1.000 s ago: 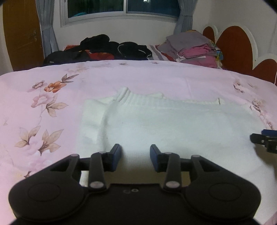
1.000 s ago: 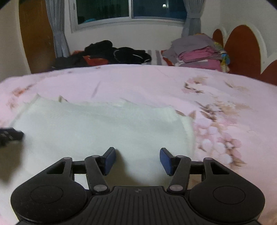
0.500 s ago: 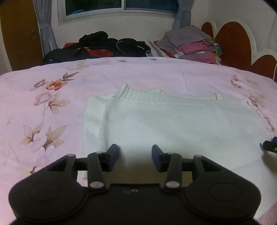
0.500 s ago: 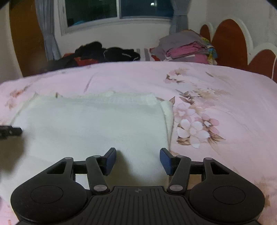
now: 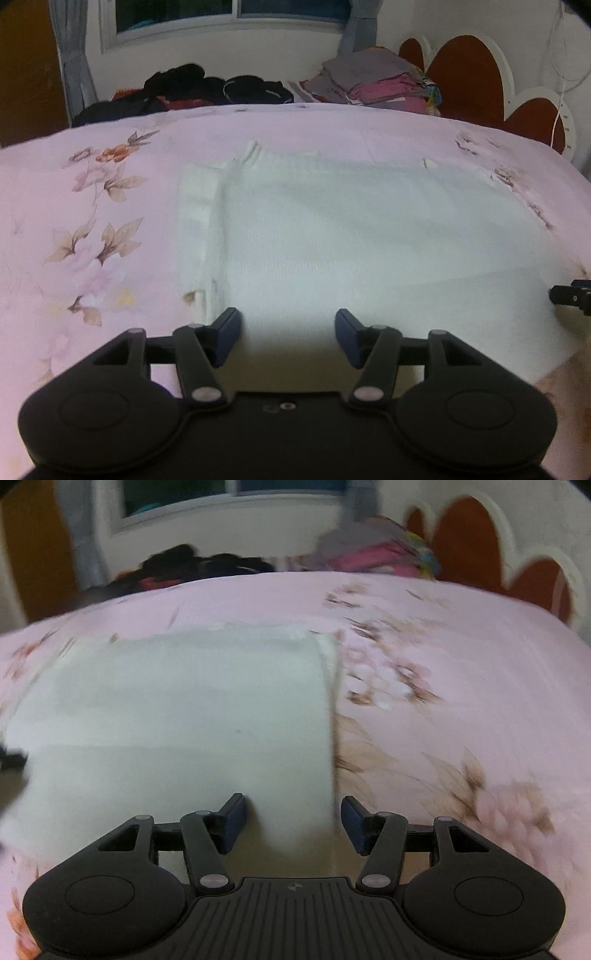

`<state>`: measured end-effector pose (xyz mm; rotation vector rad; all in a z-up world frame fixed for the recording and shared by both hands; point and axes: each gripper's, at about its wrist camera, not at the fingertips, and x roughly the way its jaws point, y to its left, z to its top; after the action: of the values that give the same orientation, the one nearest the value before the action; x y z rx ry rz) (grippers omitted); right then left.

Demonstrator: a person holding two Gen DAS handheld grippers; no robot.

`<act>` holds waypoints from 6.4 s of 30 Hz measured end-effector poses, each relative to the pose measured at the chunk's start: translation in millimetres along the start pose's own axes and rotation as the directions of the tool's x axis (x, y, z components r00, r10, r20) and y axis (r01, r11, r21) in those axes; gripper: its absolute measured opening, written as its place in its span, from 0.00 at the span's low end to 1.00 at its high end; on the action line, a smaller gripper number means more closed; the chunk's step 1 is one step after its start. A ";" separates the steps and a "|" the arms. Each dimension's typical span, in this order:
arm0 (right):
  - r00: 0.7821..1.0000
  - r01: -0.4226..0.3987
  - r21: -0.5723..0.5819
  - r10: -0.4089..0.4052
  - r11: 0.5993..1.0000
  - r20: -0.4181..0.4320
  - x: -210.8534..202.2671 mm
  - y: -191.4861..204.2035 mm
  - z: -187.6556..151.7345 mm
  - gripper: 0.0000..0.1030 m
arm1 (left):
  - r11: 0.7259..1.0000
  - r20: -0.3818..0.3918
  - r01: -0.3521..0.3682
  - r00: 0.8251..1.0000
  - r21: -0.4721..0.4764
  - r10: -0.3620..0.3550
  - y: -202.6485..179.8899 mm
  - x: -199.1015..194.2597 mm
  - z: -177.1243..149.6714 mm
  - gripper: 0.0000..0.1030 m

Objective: Fold small clothes

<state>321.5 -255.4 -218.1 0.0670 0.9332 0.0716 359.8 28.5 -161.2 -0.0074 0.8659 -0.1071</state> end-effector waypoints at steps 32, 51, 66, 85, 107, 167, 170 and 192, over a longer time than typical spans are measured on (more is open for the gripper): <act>0.970 -0.237 -0.073 0.240 0.969 0.032 -38.3 58.7 2.4 0.54 | 0.954 -0.118 -0.008 0.993 -0.300 -0.029 -2.2 -49.5 -34.6 0.77; 0.939 -0.335 -0.130 0.342 0.933 0.040 -39.6 36.8 -5.9 0.82 | 0.717 0.085 0.129 0.992 -0.685 -0.097 14.3 -37.1 -66.6 0.90; 0.963 -0.248 -0.160 0.261 0.955 0.066 35.8 113.9 59.3 0.67 | 0.572 0.311 0.285 0.949 -0.769 -0.054 45.9 5.8 -51.8 0.55; 0.985 -0.149 -0.317 0.169 0.937 0.039 53.2 132.5 29.5 0.60 | 0.619 0.314 0.257 0.949 -0.742 -0.018 47.8 -7.4 -45.3 0.07; 0.973 -0.211 0.130 0.195 0.969 0.126 -13.6 -38.1 40.2 0.60 | 0.899 0.332 0.373 0.898 -0.228 -0.288 -134.8 -12.1 27.4 0.07; 0.947 -0.314 0.252 0.319 0.915 0.022 4.5 -73.7 36.2 0.03 | 0.965 0.060 0.218 0.976 -0.148 -0.211 -126.6 39.8 14.3 0.62; 0.936 -0.344 0.245 0.351 0.906 0.015 -6.0 -75.0 36.6 0.16 | 0.966 0.058 0.217 0.976 -0.140 -0.211 -131.2 39.8 14.4 0.62; 0.945 -0.311 0.107 0.319 0.944 -0.076 -28.8 -53.1 4.9 0.04 | 0.957 0.054 0.228 0.974 -0.178 -0.222 -130.8 24.1 11.9 0.62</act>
<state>310.1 -311.0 -196.9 0.3034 1.0120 0.3306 372.5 -104.3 -165.2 -0.2808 0.8366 -0.2398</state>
